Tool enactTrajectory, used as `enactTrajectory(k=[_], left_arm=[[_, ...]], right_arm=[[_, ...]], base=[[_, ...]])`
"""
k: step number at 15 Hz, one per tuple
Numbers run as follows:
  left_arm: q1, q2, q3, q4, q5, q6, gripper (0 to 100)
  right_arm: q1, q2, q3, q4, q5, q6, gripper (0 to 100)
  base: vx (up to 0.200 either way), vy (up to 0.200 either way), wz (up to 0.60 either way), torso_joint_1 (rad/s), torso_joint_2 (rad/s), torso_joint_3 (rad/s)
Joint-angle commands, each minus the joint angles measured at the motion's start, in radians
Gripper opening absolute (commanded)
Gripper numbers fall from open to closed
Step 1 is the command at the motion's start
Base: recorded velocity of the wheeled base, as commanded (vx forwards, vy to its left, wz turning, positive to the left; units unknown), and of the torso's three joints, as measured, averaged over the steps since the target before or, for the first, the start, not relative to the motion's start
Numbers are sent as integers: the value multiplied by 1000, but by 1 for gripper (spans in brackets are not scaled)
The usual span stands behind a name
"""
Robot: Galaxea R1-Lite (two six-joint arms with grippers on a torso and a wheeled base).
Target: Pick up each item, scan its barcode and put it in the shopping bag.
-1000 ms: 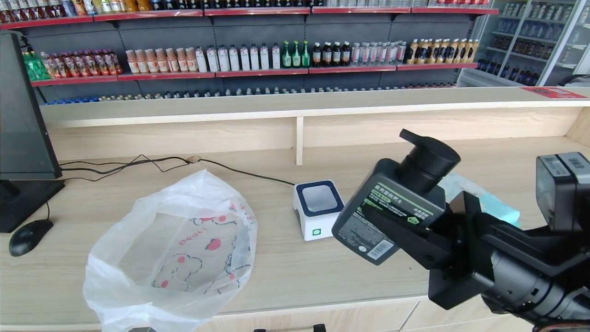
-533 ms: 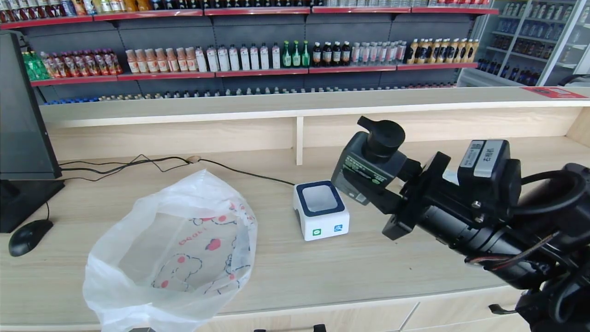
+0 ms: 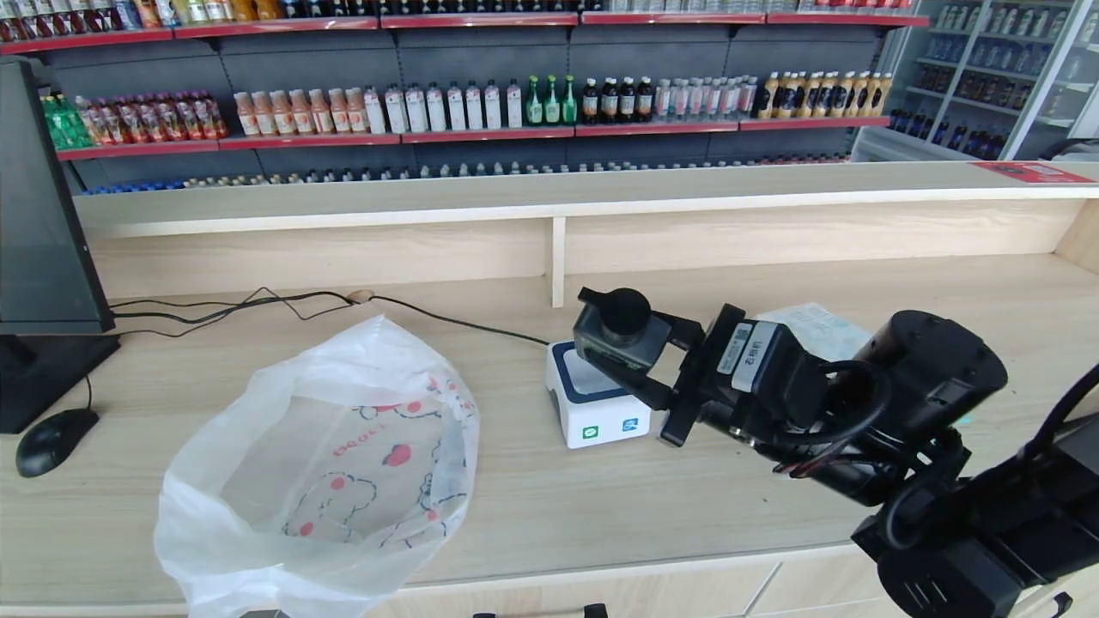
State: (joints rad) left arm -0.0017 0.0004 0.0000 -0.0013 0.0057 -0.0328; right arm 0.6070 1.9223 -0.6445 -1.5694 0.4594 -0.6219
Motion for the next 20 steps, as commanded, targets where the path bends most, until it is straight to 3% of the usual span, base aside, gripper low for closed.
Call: enactTrajectory(k=[1,13,20], left_arm=[[0,0,0,0,0,1,100],[0,0,0,0,0,-1,100],[0,0,0,0,0,1,100]], right_arm=[[0,69,-40,-1,38,-27,0],[-98,239,-224,-1,248,-119,0],[-121,276,-273,-1,278,-139,0]], base=[[0,0,0,0,0,0],[0,0,0,0,0,0],[0,0,0,0,0,0]])
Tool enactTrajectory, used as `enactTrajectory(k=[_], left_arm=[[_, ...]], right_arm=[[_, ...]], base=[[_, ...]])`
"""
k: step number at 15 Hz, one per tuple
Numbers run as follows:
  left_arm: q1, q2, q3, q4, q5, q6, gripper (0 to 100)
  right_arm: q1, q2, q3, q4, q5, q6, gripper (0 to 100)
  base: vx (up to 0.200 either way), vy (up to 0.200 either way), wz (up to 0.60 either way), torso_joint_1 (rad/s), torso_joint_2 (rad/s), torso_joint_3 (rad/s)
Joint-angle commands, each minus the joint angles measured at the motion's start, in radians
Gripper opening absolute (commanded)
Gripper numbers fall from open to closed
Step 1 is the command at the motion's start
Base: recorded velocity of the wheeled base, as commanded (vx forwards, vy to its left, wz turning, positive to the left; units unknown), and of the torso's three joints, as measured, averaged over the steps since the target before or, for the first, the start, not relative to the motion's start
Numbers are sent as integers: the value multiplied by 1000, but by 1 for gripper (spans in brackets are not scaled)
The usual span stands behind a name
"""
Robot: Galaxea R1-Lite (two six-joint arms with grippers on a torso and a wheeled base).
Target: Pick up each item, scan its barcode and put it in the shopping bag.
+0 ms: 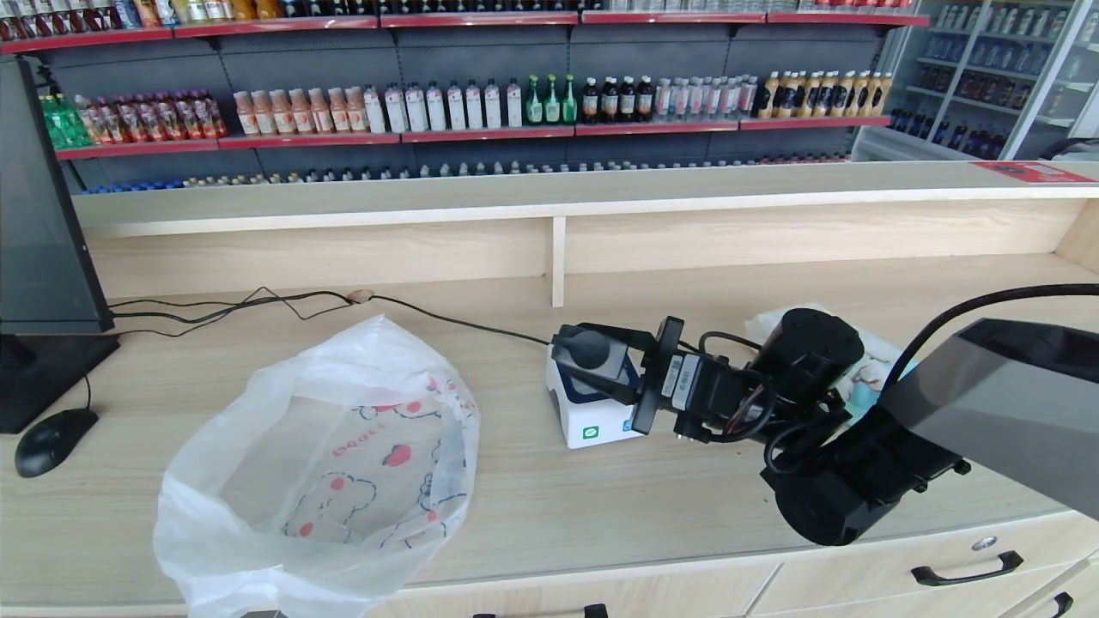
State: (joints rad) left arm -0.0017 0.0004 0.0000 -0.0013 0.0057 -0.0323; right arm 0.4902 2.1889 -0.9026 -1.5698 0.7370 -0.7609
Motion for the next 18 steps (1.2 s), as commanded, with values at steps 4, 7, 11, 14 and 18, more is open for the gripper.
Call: enactTrajectory(k=[4,7,11,14,18], left_arm=[[0,0,0,0,0,0,100],[0,0,0,0,0,-1,100],[0,1,0,0,0,-1,100],[0,0,0,0,0,0,100],[0,0,0,0,0,-1,100]], right_arm=[[-15,26,-30,-1,16,-2,0],[-15,28,-30,-1,16,-5,0],[-15,29,-30,-1,16,-5,0],[-15,29,-30,-1,16,-5,0],[-15,12,-4,-1,15,15,0]], base=[[0,0,0,0,0,0],[0,0,0,0,0,0],[0,0,0,0,0,0],[0,0,0,0,0,0],[0,0,0,0,0,0]])
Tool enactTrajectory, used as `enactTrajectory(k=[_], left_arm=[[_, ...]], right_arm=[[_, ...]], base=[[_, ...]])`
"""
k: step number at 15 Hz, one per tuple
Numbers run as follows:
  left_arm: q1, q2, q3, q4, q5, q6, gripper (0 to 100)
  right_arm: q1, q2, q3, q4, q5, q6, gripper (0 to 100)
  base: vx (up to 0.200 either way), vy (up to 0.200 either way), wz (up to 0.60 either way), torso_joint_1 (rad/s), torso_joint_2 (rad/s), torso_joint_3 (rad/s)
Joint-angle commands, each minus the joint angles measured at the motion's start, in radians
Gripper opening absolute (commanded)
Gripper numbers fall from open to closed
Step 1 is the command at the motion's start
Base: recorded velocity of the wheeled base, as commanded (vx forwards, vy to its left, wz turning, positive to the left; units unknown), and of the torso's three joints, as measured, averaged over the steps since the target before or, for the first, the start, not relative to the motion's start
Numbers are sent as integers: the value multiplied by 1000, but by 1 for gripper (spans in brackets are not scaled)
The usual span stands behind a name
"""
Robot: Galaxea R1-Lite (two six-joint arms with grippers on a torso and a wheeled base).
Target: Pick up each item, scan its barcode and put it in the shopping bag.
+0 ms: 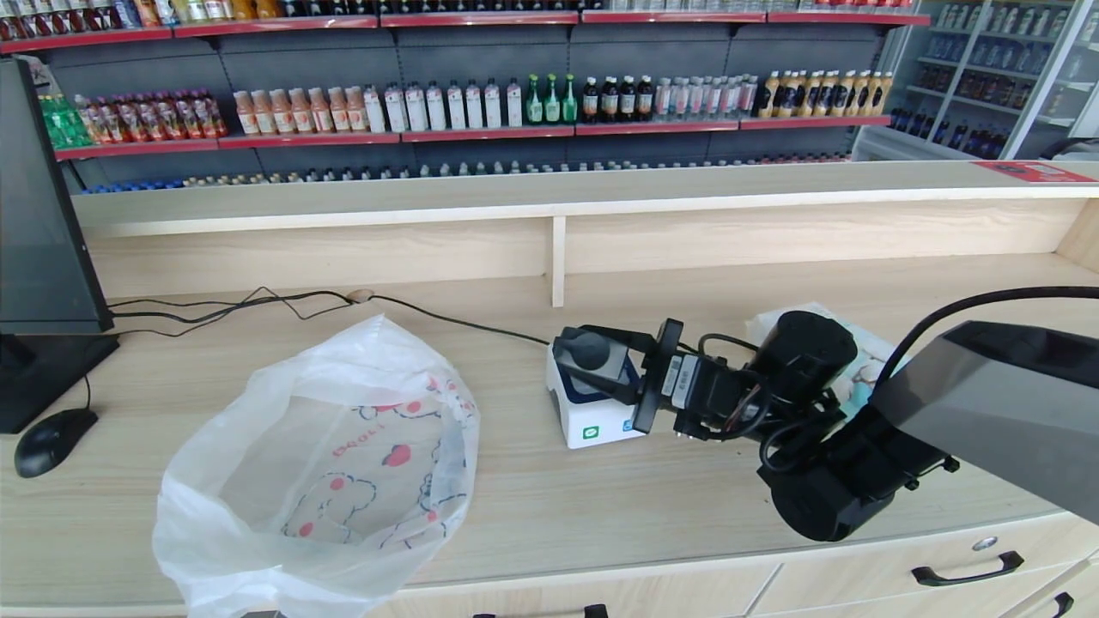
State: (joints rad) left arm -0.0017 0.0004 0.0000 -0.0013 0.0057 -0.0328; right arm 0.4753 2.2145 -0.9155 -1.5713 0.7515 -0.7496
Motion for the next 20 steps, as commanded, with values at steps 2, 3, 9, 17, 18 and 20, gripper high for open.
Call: enactTrajectory(k=[2,3,9,17,18,20], left_arm=[[0,0,0,0,0,-1,100],[0,0,0,0,0,1,100],[0,0,0,0,0,-1,100],[0,0,0,1,0,4,100],[0,0,0,1,0,2,100],[0,0,0,1,0,2,100]], right_arm=[[-1,-44,9,0,-1,39,0],[-3,-59,9,0,-1,55,0],[-7,-183,133,0,-43,68,0],[9,-446,285,0,-466,332,0],[8,-452,290,0,-482,358,0],[8,-463,345,0,-489,475,0]], base=[[0,0,0,0,0,0],[0,0,0,0,0,0],[0,0,0,0,0,0],[0,0,0,0,0,0],[0,0,0,0,0,0],[0,0,0,0,0,0]])
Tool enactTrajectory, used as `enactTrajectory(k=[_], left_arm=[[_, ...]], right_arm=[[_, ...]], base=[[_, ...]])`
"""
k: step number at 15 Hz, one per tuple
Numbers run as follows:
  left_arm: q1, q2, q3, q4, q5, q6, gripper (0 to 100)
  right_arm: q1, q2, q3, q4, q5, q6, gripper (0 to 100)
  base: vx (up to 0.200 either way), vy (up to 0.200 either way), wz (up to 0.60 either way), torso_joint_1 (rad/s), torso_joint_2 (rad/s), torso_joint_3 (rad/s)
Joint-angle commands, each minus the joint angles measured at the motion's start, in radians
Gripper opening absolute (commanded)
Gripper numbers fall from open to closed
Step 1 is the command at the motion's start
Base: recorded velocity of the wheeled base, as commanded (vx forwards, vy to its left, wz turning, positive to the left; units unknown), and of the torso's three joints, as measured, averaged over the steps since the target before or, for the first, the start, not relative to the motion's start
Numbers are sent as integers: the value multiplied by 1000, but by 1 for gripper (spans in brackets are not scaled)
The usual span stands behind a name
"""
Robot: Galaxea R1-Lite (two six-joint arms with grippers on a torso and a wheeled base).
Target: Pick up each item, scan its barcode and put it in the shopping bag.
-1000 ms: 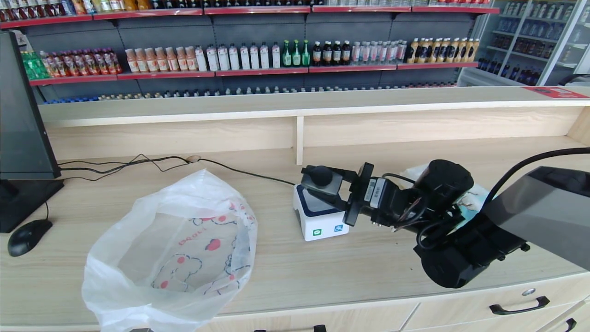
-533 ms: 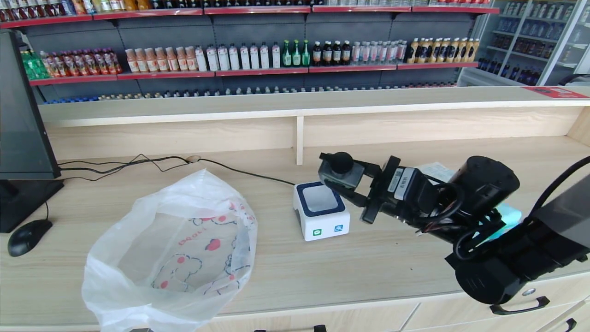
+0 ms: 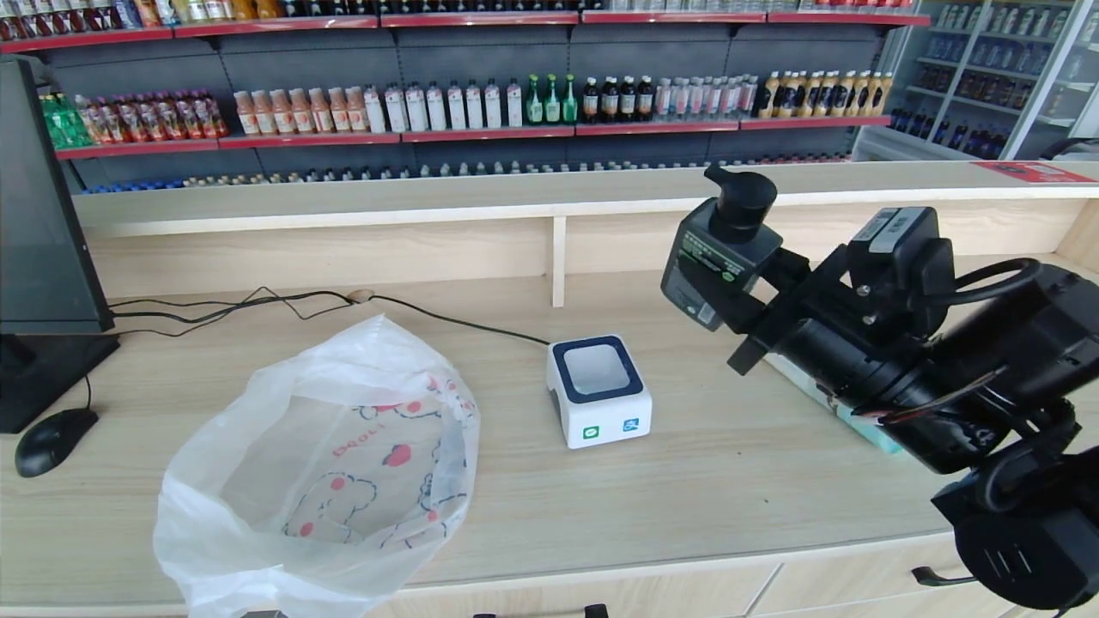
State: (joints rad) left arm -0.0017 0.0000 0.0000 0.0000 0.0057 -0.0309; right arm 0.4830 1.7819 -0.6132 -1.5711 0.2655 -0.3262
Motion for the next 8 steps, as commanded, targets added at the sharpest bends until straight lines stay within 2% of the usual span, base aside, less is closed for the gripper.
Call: enactTrajectory(k=[1,4,8], left_arm=[[0,0,0,0,0,0,100],[0,0,-2,0,0,-1,100],[0,0,0,0,0,0,100]], right_arm=[[-3,-52,89,0,-6,116,0],[-9,-67,147,0,-83,230,0],[-6,-70,207,0,-184,288,0]], base=[[0,0,0,0,0,0],[0,0,0,0,0,0],[0,0,0,0,0,0]])
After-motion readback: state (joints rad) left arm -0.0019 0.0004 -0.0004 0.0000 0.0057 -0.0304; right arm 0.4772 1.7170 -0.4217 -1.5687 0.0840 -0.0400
